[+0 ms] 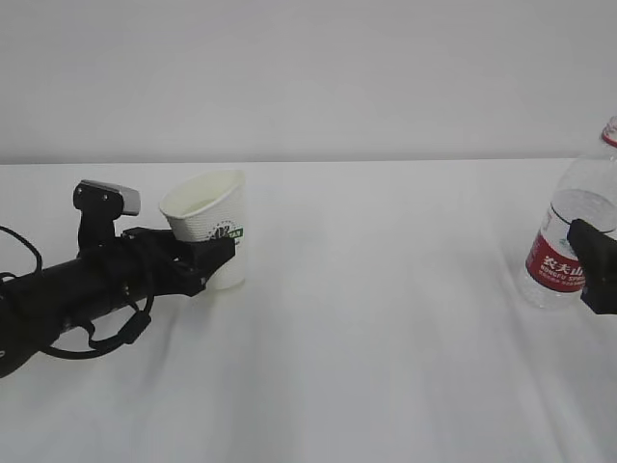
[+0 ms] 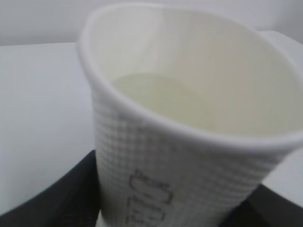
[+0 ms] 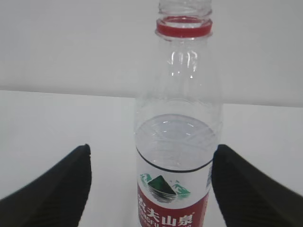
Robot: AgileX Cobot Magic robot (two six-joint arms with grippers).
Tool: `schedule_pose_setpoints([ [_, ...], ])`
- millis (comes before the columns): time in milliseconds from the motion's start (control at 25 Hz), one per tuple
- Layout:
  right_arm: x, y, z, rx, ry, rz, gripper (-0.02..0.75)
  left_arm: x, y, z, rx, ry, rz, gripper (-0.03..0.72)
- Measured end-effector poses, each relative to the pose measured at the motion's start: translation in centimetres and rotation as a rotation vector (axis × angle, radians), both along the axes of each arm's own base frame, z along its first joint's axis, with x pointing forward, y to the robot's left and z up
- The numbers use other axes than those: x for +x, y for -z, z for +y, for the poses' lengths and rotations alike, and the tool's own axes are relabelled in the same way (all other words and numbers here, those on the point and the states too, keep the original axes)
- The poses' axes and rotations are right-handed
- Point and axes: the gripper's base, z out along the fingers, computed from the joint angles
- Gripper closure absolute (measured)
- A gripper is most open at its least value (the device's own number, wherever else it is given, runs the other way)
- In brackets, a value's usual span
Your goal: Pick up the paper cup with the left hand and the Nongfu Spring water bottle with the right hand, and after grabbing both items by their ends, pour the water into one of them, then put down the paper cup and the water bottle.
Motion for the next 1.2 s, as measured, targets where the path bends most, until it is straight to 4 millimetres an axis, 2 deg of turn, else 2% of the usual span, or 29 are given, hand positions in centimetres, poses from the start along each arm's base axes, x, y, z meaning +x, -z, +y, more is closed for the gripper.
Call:
schedule_pose_setpoints([
  [280,0.0,0.0,0.0,0.0,0.0,0.0,0.145,0.2,0.0,0.5,0.023,-0.053,-0.021,0.208],
  [640,0.0,0.0,0.0,0.0,0.0,0.0,0.145,-0.1,0.7,2.4,0.071,-0.245,-0.006,0.208],
  [1200,0.0,0.0,0.0,0.002,0.0,0.0,0.145,0.5,0.7,4.4,0.096,-0.482,-0.009,0.208],
])
